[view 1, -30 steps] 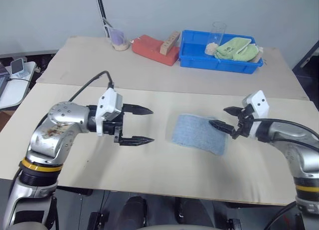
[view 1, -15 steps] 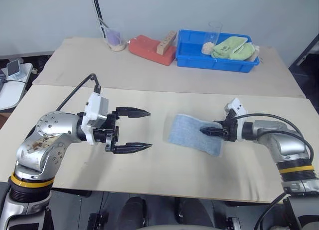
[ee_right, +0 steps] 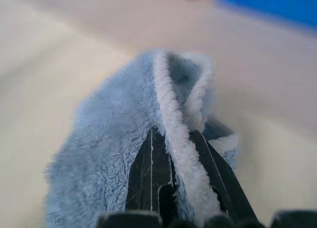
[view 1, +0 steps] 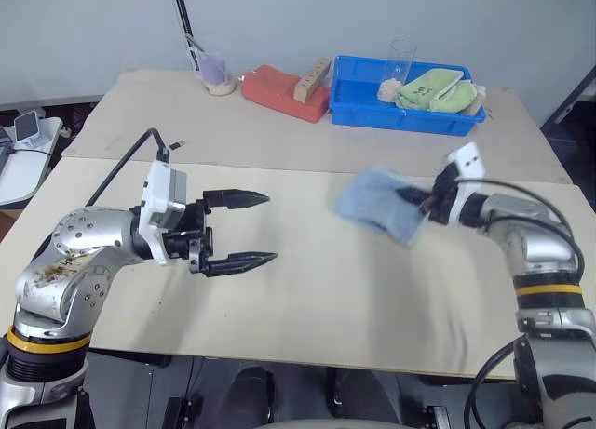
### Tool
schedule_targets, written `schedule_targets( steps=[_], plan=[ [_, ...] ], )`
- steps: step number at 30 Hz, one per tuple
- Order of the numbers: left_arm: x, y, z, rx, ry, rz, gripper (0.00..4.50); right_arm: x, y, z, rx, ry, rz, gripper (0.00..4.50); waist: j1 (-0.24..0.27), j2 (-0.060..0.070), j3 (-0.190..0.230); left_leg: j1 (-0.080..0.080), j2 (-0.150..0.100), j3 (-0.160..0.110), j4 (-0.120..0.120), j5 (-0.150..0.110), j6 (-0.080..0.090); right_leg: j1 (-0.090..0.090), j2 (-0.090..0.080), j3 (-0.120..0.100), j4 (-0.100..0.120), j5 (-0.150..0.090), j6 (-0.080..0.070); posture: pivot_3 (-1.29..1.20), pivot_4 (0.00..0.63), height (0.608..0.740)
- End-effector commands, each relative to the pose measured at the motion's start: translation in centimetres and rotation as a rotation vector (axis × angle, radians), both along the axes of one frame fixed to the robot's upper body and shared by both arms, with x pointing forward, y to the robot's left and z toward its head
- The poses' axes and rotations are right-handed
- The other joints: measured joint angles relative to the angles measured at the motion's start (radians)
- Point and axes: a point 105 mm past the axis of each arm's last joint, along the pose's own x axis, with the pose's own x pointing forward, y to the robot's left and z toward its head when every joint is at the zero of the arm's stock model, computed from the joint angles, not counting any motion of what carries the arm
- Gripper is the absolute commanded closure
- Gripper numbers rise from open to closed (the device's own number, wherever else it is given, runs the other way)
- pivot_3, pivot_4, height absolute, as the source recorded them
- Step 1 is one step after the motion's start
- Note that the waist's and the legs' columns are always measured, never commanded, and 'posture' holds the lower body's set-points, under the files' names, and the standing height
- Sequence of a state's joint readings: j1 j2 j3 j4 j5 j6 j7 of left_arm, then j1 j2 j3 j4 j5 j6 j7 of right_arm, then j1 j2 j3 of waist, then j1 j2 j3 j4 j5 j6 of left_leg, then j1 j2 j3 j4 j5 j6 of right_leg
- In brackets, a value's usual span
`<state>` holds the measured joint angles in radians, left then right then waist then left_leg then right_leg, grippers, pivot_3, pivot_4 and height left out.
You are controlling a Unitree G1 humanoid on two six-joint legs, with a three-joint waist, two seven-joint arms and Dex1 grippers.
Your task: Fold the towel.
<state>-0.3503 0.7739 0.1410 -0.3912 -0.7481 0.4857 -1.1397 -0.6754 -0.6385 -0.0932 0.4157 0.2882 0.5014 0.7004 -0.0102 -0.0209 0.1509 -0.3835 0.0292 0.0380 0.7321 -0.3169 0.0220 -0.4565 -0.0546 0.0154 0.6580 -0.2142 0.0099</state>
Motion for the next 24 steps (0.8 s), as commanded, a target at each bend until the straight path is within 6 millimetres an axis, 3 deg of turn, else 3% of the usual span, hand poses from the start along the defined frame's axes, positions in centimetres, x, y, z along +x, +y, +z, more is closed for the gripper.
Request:
schedule_targets(
  steps=[1,3,5,9,12,16,20,24],
  plan=[
    [0.6,-0.1,0.9,-0.021,-0.03,0.01,0.0,1.0,-3.4,-1.7,-0.046,0.034,-0.238,4.48,0.0,0.0,0.0,0.0,0.0,0.0,0.0,0.0,0.0,0.0,0.0,0.0,0.0,0.0,0.0,0.0,0.15,0.675],
    [1.3,-0.2,1.0,-0.028,-0.046,0.028,0.0,1.0,-3.7,-2.8,-0.034,0.084,-0.294,4.48,-0.001,0.0,0.0,0.0,0.0,0.001,0.0,0.0,0.0,0.0,0.0,0.0,0.0,0.0,0.0,0.0,0.15,0.675],
    [1.6,-0.3,1.1,-0.032,-0.051,0.037,0.0,0.9,-3.8,-3.4,0.01,0.115,-0.331,3.61,-0.003,0.0,0.0,-0.001,-0.001,0.001,0.0,0.0,0.0,-0.001,0.0,0.001,0.001,0.0,0.0,0.0,0.15,0.675],
    [1.8,-0.4,1.0,-0.033,-0.054,0.046,0.0,0.8,-4.1,-3.1,0.06,0.115,-0.359,2.32,-0.005,0.0,0.0,-0.001,0.0,0.001,0.0,0.0,0.0,-0.001,0.0,0.001,0.001,0.0,0.0,0.0,0.15,0.675],
    [2.2,0.0,0.8,-0.03,-0.057,0.086,0.0,0.8,-4.4,-1.5,0.101,0.061,-0.376,1.17,-0.005,0.0,0.0,0.0,0.0,0.0,0.0,0.0,0.0,-0.001,0.0,0.001,0.002,0.0,0.0,0.0,0.15,0.675],
    [2.8,1.2,0.4,-0.015,-0.063,0.18,0.0,0.4,-3.9,1.8,0.179,-0.031,-0.327,0.02,-0.007,0.001,0.0,0.0,0.0,0.0,0.0,0.0,0.0,-0.001,0.0,0.002,0.003,0.0,0.0,0.0,0.15,0.675],
    [4.2,4.2,-1.5,0.124,-0.003,0.396,0.0,-1.7,-3.3,5.0,0.025,-0.142,-0.155,0.02,-0.004,0.001,0.0,0.0,0.0,-0.002,-0.001,0.0,0.0,-0.002,0.0,0.001,0.003,0.0,0.0,0.0,0.15,0.675],
    [3.6,7.4,-2.2,0.211,-0.002,0.53,0.0,-4.9,-1.6,6.2,-0.176,-0.186,0.129,0.02,-0.002,0.002,0.0,0.0,0.001,-0.003,-0.001,0.0,0.0,-0.002,-0.001,0.001,0.001,0.0,0.0,0.0,0.15,0.675]
  ],
)
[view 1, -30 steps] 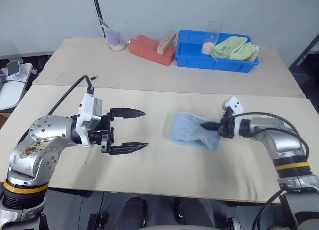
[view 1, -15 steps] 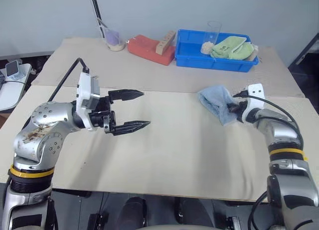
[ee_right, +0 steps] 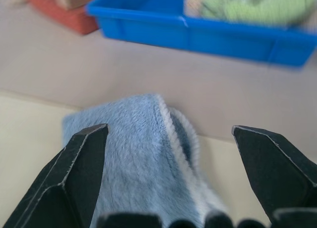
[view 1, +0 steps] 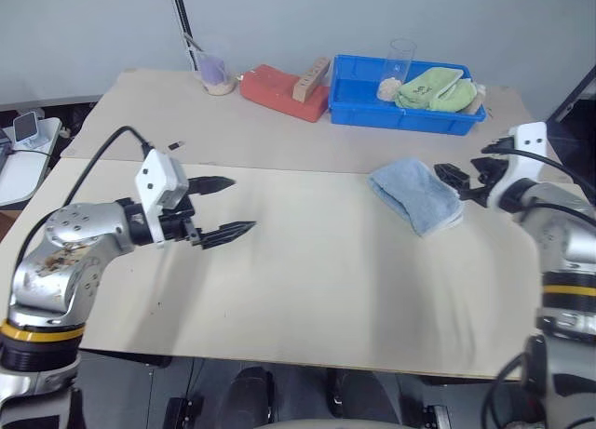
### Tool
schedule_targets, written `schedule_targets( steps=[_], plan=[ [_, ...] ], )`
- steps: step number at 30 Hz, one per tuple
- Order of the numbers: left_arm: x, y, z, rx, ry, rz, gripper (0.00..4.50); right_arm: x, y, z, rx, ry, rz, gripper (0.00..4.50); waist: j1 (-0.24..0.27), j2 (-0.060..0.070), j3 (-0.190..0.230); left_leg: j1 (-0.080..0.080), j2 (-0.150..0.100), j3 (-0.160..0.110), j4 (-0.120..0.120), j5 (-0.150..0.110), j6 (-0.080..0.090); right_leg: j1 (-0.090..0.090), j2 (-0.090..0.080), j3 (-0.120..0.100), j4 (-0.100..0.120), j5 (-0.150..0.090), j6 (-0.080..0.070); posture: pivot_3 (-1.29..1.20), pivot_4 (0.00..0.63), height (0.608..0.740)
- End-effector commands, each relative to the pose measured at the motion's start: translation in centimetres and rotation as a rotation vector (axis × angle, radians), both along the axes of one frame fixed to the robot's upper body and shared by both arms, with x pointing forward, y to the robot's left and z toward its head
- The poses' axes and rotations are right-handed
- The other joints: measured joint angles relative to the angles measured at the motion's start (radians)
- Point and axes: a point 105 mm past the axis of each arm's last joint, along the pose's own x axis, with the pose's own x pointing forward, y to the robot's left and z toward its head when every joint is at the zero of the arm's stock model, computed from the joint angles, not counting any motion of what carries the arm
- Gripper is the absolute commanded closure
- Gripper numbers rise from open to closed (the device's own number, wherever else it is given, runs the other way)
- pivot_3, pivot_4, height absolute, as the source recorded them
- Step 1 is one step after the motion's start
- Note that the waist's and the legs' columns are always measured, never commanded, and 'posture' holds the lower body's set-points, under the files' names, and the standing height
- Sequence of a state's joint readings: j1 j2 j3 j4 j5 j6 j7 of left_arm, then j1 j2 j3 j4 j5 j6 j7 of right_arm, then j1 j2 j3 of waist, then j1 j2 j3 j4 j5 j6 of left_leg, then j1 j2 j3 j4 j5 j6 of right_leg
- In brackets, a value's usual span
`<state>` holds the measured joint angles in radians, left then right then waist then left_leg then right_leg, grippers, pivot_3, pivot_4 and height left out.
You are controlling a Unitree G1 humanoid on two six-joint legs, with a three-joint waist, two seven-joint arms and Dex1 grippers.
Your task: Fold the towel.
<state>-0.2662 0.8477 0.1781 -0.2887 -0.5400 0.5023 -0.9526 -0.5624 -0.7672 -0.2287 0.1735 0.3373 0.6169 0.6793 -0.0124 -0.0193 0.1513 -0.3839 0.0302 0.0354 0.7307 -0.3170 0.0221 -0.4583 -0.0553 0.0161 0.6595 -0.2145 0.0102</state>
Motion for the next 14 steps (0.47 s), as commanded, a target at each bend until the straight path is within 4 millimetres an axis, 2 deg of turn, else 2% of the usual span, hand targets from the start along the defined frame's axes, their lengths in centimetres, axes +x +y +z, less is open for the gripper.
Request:
schedule_targets(
  steps=[1,3,6,10,14],
  plan=[
    [-0.7,2.8,0.5,0.11,-0.042,0.119,0.0,-2.9,2.5,2.1,-0.209,-0.086,0.281,0.02,0.0,0.0,0.0,0.0,0.0,0.0,0.0,0.0,0.0,0.0,0.0,0.0,-0.001,0.0,0.0,0.0,0.15,0.675],
    [-1.7,4.3,-0.2,0.155,-0.011,0.162,0.0,-4.5,2.8,1.6,-0.329,-0.066,0.391,0.02,-0.002,0.0,0.0,0.001,0.001,0.0,-0.001,0.0,0.0,0.0,0.0,0.0,-0.002,-0.001,0.001,0.0,0.15,0.675],
    [-3.4,5.9,-0.7,0.18,0.029,0.2,0.0,-6.3,2.7,0.8,-0.414,-0.008,0.48,0.02,-0.002,0.0,0.0,0.002,0.002,0.0,-0.001,0.0,0.0,0.0,0.0,0.0,-0.002,-0.003,0.005,0.0,0.15,0.675],
    [-4.1,7.5,-1.1,0.186,0.053,0.253,0.0,-6.9,2.2,0.4,-0.424,0.026,0.487,0.02,0.0,0.0,0.0,0.004,0.002,0.001,-0.001,0.0,0.0,0.001,0.0,0.0,-0.001,-0.004,0.006,0.0,0.15,0.675],
    [-3.9,7.5,-0.8,0.164,0.046,0.252,0.0,-6.9,2.2,0.3,-0.416,0.025,0.484,0.02,0.007,0.0,0.0,0.005,0.002,0.005,-0.001,0.0,0.0,0.002,0.0,0.0,0.0,-0.005,0.007,0.0,0.15,0.675]
  ],
)
